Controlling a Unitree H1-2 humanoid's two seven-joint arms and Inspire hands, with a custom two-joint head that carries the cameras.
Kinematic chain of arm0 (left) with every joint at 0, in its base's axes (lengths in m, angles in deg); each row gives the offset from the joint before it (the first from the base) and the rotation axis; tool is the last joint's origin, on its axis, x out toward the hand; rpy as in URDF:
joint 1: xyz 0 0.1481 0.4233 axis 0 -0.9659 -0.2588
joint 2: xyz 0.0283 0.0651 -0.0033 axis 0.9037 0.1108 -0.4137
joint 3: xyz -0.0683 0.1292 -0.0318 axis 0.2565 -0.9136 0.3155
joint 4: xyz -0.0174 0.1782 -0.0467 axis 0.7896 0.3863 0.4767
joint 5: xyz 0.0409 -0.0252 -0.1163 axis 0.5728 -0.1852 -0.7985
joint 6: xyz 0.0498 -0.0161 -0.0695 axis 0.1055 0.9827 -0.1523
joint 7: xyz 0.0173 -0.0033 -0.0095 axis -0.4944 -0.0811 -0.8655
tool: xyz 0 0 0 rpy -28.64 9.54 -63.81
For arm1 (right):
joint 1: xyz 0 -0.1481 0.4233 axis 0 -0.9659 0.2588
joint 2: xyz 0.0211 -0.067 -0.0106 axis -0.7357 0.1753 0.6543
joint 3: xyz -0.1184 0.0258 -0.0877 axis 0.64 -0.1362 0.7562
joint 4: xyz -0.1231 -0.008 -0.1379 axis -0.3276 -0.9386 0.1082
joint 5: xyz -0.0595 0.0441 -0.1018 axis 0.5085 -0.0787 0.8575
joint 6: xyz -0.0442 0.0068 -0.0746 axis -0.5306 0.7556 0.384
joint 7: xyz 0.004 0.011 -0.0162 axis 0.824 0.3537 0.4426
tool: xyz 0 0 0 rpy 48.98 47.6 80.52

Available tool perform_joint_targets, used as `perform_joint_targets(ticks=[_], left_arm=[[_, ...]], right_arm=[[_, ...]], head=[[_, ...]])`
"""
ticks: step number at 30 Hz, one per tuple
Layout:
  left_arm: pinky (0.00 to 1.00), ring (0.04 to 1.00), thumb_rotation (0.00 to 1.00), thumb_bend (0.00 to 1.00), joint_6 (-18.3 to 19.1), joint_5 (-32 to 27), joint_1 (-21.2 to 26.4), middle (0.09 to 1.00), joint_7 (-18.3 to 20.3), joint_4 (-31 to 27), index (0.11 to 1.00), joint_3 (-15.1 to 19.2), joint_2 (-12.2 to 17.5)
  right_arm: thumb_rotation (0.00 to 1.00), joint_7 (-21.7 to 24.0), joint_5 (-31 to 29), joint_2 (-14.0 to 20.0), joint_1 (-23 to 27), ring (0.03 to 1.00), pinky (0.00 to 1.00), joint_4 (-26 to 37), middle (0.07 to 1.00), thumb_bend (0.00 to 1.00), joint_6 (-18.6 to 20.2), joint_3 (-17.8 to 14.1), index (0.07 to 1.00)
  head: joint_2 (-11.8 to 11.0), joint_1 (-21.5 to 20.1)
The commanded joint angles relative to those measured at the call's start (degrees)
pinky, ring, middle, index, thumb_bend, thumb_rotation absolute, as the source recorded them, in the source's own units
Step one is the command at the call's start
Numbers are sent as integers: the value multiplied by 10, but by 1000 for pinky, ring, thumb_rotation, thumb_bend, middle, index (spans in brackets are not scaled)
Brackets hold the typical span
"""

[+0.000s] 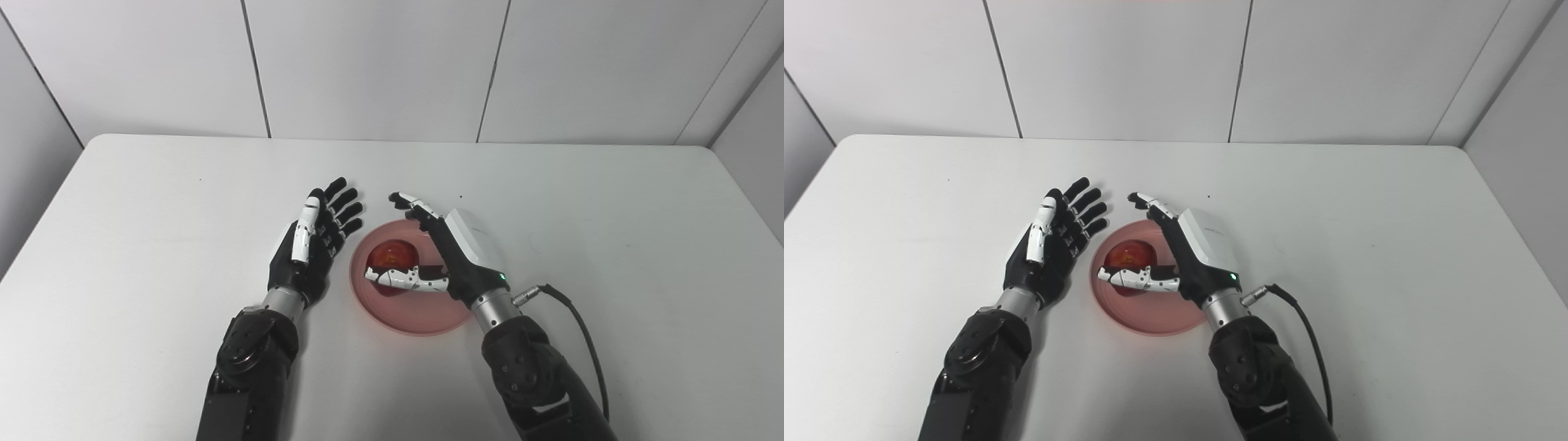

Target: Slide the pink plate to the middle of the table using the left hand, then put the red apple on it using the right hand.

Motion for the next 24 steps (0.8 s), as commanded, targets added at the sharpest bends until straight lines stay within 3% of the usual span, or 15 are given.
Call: perform_joint_targets(ticks=[1,9,13,17,24], left_arm=[[891,888,1000,368,10,3,1,894,-2,1,878,-2,1],[915,901,1000,357,20,-1,1,907,1,-6,891,-2,3],[908,911,1000,365,18,-7,1,914,3,-4,893,1,2],[880,903,1000,367,19,-8,1,905,-3,-4,885,4,-1],[874,892,1000,371,13,-2,1,898,-5,-2,876,2,0]], right_arm=[[682,-12,-10,-2,9,819,751,26,851,1000,-32,-13,876],[690,-20,-47,-1,4,837,764,53,871,1000,-48,-42,889],[698,-42,-66,-1,1,832,758,49,860,1000,-86,-64,875],[703,-58,-67,-2,-5,837,740,52,860,1000,-96,-83,872],[874,-76,-50,-4,-18,840,763,52,858,1000,-85,-108,873]], head=[[0,0],[-2,0],[-3,-3],[-4,-4],[-5,-3]])
